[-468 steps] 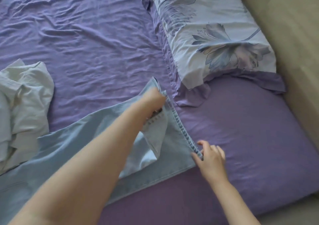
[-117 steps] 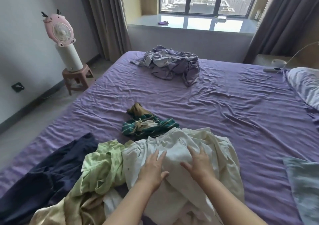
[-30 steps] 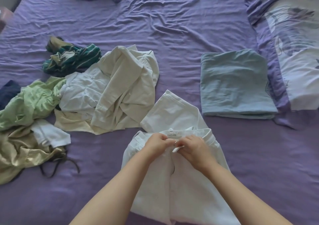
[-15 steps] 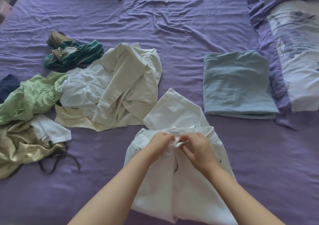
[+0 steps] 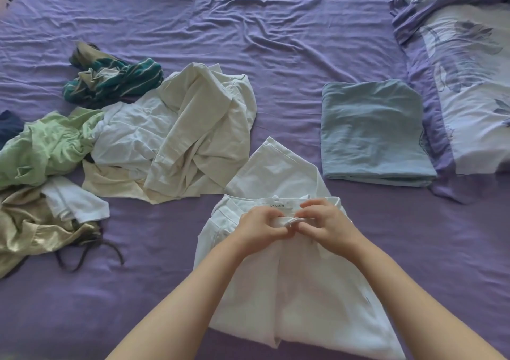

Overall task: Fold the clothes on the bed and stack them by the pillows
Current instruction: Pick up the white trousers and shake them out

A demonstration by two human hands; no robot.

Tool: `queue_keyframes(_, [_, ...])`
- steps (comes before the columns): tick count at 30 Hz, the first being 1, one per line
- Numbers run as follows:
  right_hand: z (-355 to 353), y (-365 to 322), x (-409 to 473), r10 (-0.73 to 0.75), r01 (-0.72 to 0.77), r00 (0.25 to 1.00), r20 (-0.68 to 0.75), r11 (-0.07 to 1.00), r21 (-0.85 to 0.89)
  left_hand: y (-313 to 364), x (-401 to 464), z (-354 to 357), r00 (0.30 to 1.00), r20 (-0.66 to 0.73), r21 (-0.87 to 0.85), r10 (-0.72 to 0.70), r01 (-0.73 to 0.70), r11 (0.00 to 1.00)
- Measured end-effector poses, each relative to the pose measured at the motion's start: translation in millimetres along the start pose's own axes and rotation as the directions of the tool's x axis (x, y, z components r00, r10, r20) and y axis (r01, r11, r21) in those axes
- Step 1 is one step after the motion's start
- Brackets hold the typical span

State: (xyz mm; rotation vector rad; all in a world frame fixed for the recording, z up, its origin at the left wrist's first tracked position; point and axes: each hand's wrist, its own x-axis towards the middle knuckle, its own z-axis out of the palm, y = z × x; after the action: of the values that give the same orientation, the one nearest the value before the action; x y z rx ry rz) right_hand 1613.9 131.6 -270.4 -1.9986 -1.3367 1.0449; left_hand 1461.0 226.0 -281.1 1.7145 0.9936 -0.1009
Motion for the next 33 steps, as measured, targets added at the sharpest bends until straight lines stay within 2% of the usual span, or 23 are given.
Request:
queue_keyframes(2, [4, -3, -2, 0.023, -0.024, 0.996, -0.083, 1.000, -0.006, 2, -2, 2, 1.000, -0.008, -0.006, 0.006, -0.006, 1.000])
queue_keyframes(6, [14, -7, -4, 0.071, -0.070, 0.978, -0.197, 0.997, 0.014, 9, -4, 3, 0.999, -0.037, 0.095, 0.028, -0.024, 0.995])
queue_keyframes(10, [8, -5, -3, 0.097, -0.086, 0.989, -0.110, 0.991, 0.104, 4, -4, 2, 0.998, -0.058, 0.089, 0.032, -0.027, 0.996])
queue_keyframes(13, [0, -3, -2, 0.058, -0.053, 0.997, -0.054, 0.995, 0.089, 4, -3, 2, 0.999, -0.034, 0.078, 0.029, -0.026, 0.997])
queue_keyframes(18, [-1, -1, 0, -0.022, 0.022, 1.000, -0.014, 1.000, -0.017, 4, -2, -1, 0.999, 0.015, -0.144, -0.029, 0.031, 0.989])
queue_keyframes(21, [4, 0, 0, -0.084, 0.080, 0.994, -0.072, 0.995, -0.065, 4, -2, -4, 0.996, 0.017, -0.284, -0.083, 0.085, 0.955])
queue_keyframes(23, [5, 1, -2, -0.113, 0.105, 0.986, -0.118, 0.992, -0.076, 3, -2, -6, 0.997, 0.033, -0.281, -0.066, 0.073, 0.957])
queue_keyframes(25, [4, 4, -2, -0.125, 0.114, 0.982, -0.140, 0.990, -0.082, 1, 0, -8, 0.999, 0.033, -0.205, -0.039, 0.045, 0.978])
queue_keyframes(27, [3, 9, 0, -0.136, 0.124, 0.986, -0.098, 0.985, -0.119, -1, 5, -7, 1.000, -0.020, 0.013, 0.015, -0.014, 1.000])
queue_keyframes(29, [6, 18, 5, -0.113, 0.114, 0.993, 0.020, 0.944, -0.310, -5, 11, -4, 0.990, -0.105, 0.349, 0.097, -0.054, 0.936])
queue_keyframes(30, [9, 25, 6, -0.080, 0.110, 0.993, 0.084, 0.880, -0.463, -8, 14, -4, 0.983, -0.131, 0.471, 0.126, -0.050, 0.881])
queue_keyframes(31, [12, 33, 7, -0.032, 0.104, 0.991, 0.130, 0.799, -0.592, -15, 16, -5, 0.981, -0.142, 0.543, 0.129, -0.032, 0.839])
queue_keyframes(33, [14, 52, 5, 0.087, 0.037, 0.986, 0.140, 0.710, -0.703, -32, 19, -8, 0.988, -0.149, 0.575, 0.044, 0.050, 0.817])
